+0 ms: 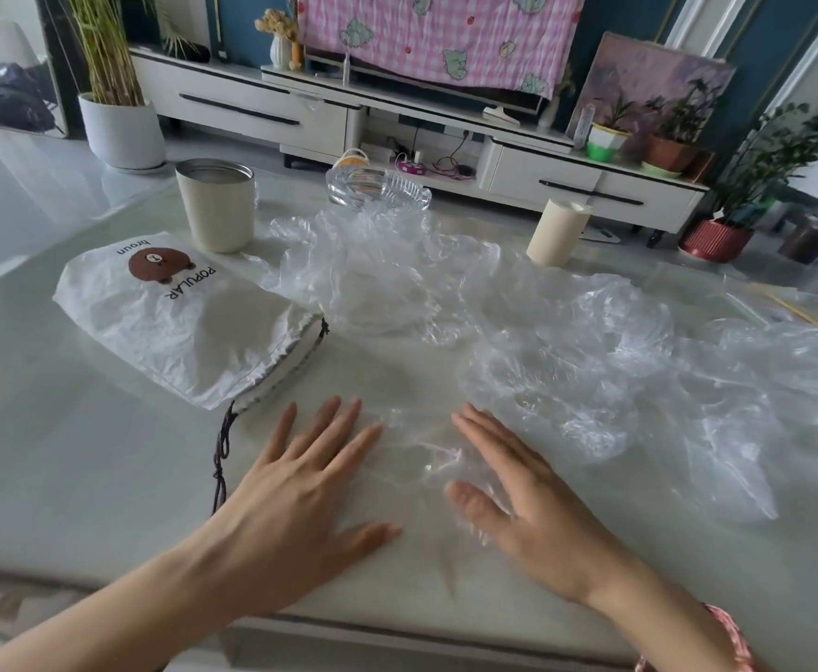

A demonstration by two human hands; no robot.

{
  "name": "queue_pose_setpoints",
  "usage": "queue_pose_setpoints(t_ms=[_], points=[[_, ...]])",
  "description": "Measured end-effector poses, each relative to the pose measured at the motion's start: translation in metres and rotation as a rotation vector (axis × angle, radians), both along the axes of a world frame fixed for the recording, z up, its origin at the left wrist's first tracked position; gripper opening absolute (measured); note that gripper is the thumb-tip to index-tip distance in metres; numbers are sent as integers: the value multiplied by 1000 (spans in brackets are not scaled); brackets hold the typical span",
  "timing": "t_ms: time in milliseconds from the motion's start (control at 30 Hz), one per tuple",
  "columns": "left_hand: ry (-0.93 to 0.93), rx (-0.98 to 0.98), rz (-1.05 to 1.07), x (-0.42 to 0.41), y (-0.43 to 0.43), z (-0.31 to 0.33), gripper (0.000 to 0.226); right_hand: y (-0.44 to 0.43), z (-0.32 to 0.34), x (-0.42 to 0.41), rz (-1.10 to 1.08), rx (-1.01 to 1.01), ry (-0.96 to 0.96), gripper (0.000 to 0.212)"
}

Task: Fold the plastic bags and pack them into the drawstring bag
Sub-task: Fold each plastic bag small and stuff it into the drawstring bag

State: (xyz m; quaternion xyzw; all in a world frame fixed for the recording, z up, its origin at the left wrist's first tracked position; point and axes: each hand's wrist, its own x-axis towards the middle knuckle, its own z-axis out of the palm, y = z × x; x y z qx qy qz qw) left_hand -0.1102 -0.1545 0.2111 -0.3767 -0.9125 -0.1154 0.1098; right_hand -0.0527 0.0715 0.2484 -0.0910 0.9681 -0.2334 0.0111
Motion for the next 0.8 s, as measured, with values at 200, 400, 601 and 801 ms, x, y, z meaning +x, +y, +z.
queue_pose_setpoints(t_ms=[200, 400, 601, 801], points=[[-67, 216, -248, 15, -6, 22, 42, -4, 8, 27, 130, 74, 14, 38], [-98, 196, -234, 13, -10, 11, 58, -12, -14, 11, 31, 127, 338, 8], [-120, 404, -178, 2, -2, 8, 19, -9, 10, 2, -120, -334, 49, 23], [-253, 542, 7, -4, -1, 17, 46, -3, 18, 2, -29, -212, -50, 14]])
